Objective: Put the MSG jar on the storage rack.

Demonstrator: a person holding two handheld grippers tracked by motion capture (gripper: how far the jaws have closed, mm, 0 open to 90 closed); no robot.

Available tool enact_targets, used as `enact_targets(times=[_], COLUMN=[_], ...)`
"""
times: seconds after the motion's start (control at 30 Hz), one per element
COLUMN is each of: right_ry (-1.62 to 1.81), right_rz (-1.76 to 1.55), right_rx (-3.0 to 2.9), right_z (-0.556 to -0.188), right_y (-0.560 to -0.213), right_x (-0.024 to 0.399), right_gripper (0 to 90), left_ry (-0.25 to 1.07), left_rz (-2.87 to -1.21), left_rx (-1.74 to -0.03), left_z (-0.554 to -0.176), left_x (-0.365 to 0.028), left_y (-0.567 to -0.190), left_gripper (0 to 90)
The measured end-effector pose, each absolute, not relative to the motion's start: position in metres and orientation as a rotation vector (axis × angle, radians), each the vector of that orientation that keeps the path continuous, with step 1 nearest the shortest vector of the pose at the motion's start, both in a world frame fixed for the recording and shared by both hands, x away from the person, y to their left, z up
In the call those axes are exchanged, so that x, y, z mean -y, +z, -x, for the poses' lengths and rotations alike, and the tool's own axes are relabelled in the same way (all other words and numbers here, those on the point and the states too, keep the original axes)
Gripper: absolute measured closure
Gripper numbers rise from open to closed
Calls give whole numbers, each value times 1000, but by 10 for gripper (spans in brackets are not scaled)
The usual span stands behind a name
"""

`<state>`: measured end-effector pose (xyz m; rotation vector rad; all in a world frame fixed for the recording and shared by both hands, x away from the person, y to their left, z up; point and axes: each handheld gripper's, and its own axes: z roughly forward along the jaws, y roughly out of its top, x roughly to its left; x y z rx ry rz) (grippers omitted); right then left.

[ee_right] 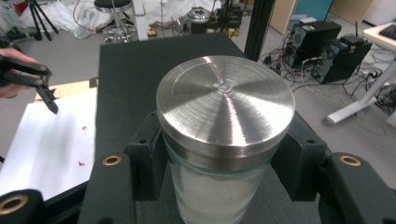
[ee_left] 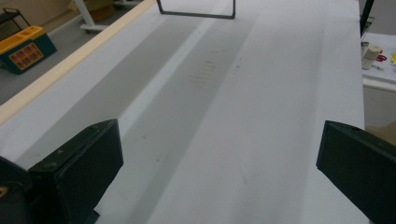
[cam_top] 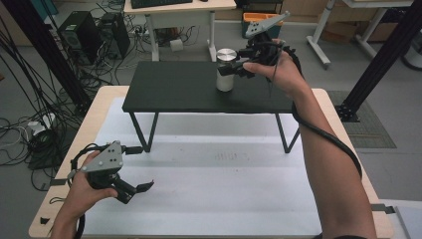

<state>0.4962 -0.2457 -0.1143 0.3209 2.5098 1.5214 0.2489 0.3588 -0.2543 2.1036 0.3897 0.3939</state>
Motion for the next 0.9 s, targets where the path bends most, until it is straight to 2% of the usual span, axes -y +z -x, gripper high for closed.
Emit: enact_targets(times=[0.2,0.23,0.27,0.3,0.43,0.5,0.63,0.73,0.8,0.87,0.9], right_ry=[1575,1573,1573,1566,1572,1571,1544,1510,1501,1482,1482], right_rz=[-354,-366,-366,-399,-376,-360,-306,-274,-270,-281,-281], right_rx=[-2496,-2504,-2504,-2497,-2463,-2473,-2496,-2516,-2523,-2557,-2557], right_z=[-500,-501,-501,-498,-479,-460,-424,-375,-366,-336,-336], right_y=[-123,-123,-123,-122,-116,-114,-117,-138,-143,-169,-169], right_x=[251,251,251,251,272,287,309,334,338,352,352], right_gripper=[412,318,318,255,148,95,64,48,49,49,49], left_ry=[388,387,387,388,394,393,399,404,402,399,399], left_rz=[-2105,-2106,-2106,-2109,-2101,-2098,-2098,-2091,-2091,-2094,-2094], left_rx=[-387,-387,-387,-387,-386,-383,-378,-376,-373,-375,-375], left_z=[-250,-250,-250,-250,-247,-247,-246,-245,-245,-245,-245], left_x=[-356,-355,-355,-355,-356,-356,-355,-355,-355,-353,-353], left_y=[-256,-255,-255,-255,-255,-255,-254,-254,-254,-253,-253], left_gripper=[7,7,7,7,7,7,7,7,7,7,7])
